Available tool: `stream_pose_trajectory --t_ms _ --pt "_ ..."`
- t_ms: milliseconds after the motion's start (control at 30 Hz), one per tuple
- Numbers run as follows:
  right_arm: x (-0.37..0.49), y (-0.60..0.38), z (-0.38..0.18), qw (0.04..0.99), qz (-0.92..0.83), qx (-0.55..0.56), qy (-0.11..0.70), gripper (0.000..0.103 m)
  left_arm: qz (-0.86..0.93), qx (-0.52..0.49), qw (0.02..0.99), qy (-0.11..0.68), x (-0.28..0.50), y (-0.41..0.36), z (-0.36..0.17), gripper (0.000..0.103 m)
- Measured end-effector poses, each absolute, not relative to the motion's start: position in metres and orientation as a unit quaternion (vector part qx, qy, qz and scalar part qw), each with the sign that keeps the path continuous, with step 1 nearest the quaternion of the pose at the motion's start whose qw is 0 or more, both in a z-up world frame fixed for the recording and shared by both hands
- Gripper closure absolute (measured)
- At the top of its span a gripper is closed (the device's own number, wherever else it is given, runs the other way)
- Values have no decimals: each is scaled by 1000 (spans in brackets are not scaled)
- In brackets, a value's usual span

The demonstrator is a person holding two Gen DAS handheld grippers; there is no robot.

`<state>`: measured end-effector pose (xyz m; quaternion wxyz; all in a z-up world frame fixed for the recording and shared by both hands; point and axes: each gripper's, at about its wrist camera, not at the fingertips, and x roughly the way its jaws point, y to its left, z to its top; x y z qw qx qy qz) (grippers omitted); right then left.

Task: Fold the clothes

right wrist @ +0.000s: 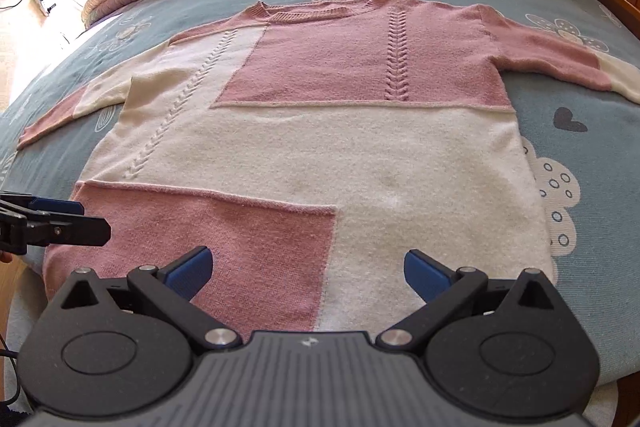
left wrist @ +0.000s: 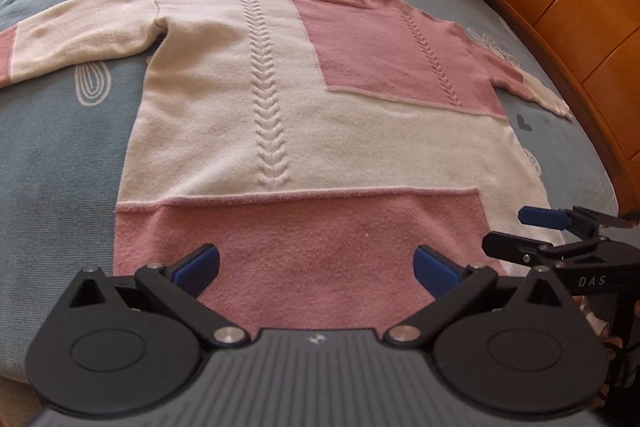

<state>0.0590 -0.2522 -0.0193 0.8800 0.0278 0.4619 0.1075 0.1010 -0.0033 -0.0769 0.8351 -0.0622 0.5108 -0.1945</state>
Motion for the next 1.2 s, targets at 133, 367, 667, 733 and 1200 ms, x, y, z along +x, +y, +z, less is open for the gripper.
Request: stream_pose_trajectory --t_ms 133,367,667,733,1200 --pt "51 -231 -33 875 89 -55 473 0 -199 -61 826 524 85 -3 -85 1" --pt "31 -249 -23 868 99 -58 483 0 -211 -44 816 536 70 14 -75 1" --pt "66 -260 -33 869 53 -3 492 0 -172 -68 837 516 118 12 -83 1" --pt "52 -258 -37 880 53 -30 471 0 -177 -66 841 508 106 17 -86 1" --pt "43 -264 -39 892 44 -9 449 0 -175 -23 867 465 178 -5 -63 1"
